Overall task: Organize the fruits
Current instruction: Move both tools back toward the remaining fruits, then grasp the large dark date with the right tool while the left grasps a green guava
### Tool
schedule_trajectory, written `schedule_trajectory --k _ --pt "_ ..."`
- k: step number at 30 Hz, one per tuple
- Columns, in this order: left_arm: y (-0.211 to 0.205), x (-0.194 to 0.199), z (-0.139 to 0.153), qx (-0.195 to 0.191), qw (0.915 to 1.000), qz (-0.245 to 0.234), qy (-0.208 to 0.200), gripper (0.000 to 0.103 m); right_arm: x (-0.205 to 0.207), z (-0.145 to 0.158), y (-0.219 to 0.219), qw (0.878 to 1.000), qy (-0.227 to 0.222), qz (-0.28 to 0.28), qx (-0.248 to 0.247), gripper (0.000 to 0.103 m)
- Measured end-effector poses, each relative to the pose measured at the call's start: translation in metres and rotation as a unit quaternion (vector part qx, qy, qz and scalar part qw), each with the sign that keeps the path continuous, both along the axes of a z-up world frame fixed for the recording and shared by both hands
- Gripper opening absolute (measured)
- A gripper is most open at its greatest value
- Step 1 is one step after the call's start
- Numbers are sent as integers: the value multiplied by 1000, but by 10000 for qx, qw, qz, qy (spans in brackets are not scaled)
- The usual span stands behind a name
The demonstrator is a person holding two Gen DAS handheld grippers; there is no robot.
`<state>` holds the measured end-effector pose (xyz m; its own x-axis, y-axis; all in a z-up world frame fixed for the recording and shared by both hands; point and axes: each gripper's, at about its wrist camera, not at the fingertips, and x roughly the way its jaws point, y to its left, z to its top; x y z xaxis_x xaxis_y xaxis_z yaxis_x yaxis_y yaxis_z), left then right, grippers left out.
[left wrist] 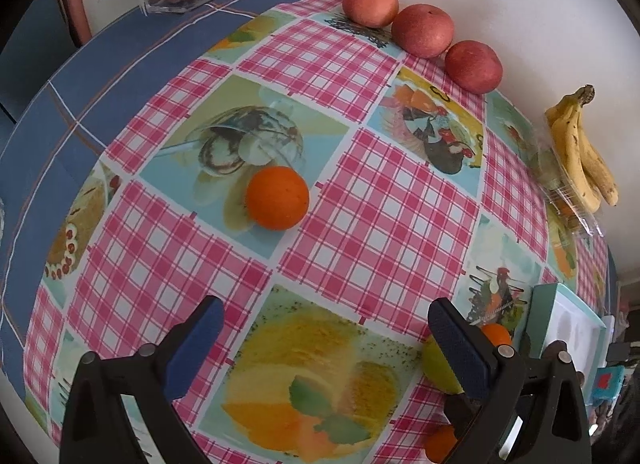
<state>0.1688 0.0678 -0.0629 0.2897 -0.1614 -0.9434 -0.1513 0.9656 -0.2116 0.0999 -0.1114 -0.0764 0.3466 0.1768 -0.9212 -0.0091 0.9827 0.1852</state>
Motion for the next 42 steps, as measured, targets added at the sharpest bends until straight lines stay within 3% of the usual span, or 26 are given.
schedule_trajectory --k 10,27,37,42 --pt "-1 2 1 -70 10000 -59 7 103 -1 2 -1 9999 -83 34 141 59" --pt "-5 0 7 18 9998 -197 -52 103 -8 3 -4 9999 -12 106 89 58" --pt "-17 -4 13 -229 9986 -443 -166 101 -20 53 -37 9972 -576 -380 287 58" --pt "-38 -13 12 -524 9956 -763 -140 86 -31 68 -67 9933 -739 -825 317 58"
